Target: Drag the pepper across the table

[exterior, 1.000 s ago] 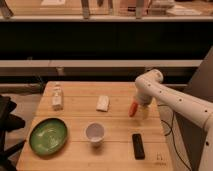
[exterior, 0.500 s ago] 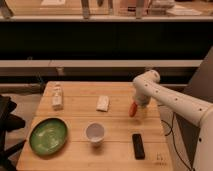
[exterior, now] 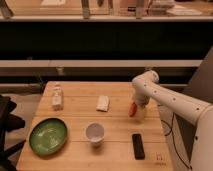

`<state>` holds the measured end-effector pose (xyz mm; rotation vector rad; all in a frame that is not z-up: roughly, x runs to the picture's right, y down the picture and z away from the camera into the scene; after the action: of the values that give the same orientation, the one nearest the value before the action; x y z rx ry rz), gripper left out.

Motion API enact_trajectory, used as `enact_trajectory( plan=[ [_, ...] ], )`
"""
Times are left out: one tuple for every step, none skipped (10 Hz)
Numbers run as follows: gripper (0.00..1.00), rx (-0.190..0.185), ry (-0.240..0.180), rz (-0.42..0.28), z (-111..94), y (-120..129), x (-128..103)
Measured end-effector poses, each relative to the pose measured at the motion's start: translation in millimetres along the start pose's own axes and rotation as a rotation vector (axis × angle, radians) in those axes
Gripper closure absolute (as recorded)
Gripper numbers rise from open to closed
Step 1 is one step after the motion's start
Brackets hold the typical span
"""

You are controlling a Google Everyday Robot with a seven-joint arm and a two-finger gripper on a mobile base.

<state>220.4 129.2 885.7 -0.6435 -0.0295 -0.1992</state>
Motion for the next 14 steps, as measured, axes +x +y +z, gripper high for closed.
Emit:
enact_trajectory(
  plan=[
    [0.2, -0.002, -0.001, 0.004, 1.5, 0.0, 0.0],
    [0.2, -0.002, -0.001, 0.01, 2.5, -0.5, 0.1],
    [0.2, -0.003, -0.002, 0.013, 3.6, -0.7, 0.0],
    [0.2, -0.004, -0.002, 0.016, 4.6, -1.1, 0.2],
    [0.2, -0.005, -0.003, 0.019, 6.3, -1.6, -0.2],
    [0.2, -0.006, -0.003, 0.022, 7.3, -1.7, -0.1],
    [0.2, -0.007, -0.004, 0.027, 8.7, -1.8, 0.2],
    [0.2, -0.009, -0.004, 0.03, 10.2, -1.9, 0.1],
    [0.2, -0.01, -0.005, 0.035, 11.2, -1.9, 0.3],
    [0.2, -0.01, -0.005, 0.038, 12.7, -1.9, 0.5],
    [0.2, -0.009, -0.005, 0.042, 13.6, -2.4, 1.2],
    [0.2, -0.009, -0.006, 0.045, 14.4, -2.6, 1.5],
    [0.2, -0.008, -0.006, 0.047, 14.6, -2.5, 2.0],
    [0.21, -0.007, -0.006, 0.052, 14.5, -2.8, 2.6]
  ],
)
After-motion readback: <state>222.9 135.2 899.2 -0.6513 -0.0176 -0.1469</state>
